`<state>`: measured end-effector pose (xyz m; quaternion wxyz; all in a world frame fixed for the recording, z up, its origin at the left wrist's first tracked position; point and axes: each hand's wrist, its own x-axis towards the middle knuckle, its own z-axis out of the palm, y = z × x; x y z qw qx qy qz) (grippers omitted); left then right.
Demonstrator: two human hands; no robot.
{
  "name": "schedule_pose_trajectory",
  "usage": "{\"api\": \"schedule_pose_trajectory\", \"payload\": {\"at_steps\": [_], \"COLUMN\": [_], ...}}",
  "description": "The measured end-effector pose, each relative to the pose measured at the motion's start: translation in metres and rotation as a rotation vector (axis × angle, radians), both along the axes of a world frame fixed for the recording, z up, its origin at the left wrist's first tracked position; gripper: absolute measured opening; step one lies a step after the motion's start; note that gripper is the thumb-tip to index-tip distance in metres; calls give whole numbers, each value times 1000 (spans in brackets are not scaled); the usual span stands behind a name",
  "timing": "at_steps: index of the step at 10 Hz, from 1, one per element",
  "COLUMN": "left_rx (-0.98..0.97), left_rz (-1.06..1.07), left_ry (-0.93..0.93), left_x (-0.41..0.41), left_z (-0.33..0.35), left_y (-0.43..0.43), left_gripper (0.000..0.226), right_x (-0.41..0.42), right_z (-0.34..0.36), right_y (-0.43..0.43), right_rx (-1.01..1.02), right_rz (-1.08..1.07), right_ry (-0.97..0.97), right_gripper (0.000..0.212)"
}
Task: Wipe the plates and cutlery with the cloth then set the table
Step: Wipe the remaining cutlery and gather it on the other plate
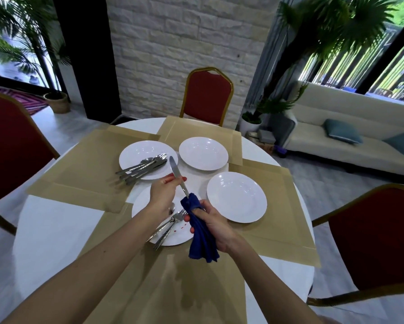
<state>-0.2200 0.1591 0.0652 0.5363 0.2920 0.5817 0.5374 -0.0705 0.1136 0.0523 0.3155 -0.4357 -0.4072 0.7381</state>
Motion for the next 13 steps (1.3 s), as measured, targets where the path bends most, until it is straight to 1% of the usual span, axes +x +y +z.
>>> {"api": "schedule_pose_trajectory", "payload": {"at_steps": [1, 2, 3, 4, 5, 6, 7, 8, 9, 10, 11, 12, 13], "left_rx": [-61, -158, -237, -232, -175, -140, -125, -110, -116, -122, -120, -81, -30], "left_rz": [101, 209, 284, 254, 43, -175, -273, -407, -434, -389, -334, -317, -400], "left_ry": [-55, -341, -391, 40, 427, 723, 924, 1110, 1234, 1265, 1186, 1273, 1508], "left_x": [-4, -17, -45, -71, -87, -95, -102, -105, -108, -107, -98, -98, -101], "left_z": [-9, -11, -19, -30, -39, -48, -63, -79, -96, -111, -110, -116, -122], "left_y": [6, 20, 40, 62, 83, 100, 120, 136, 152, 168, 166, 171, 166], "left_gripper": [17, 20, 26, 35, 31, 29, 28, 23, 23, 26, 30, 31, 27], "right_x": [3, 3, 11, 16, 14, 8, 1, -5, -7, -9, -10, -10, -9], "right_z": [-3, -2, -3, -11, -28, -45, -59, -64, -71, -73, -76, -82, -89], "right_y": [5, 20, 36, 58, 73, 79, 88, 99, 115, 129, 136, 140, 140], "right_rx": [-15, -42, -70, -214, -393, -440, -475, -499, -538, -555, -543, -535, -531], "right_rz": [55, 142, 193, 41, -160, -183, -174, -169, -186, -192, -185, -223, -263], "right_ry": [-56, -156, -256, -256, -111, -27, -5, 16, 61, 111, 119, 95, 62], "right_gripper": [16, 24, 25, 37, 48, 48, 48, 50, 49, 45, 41, 42, 45]}}
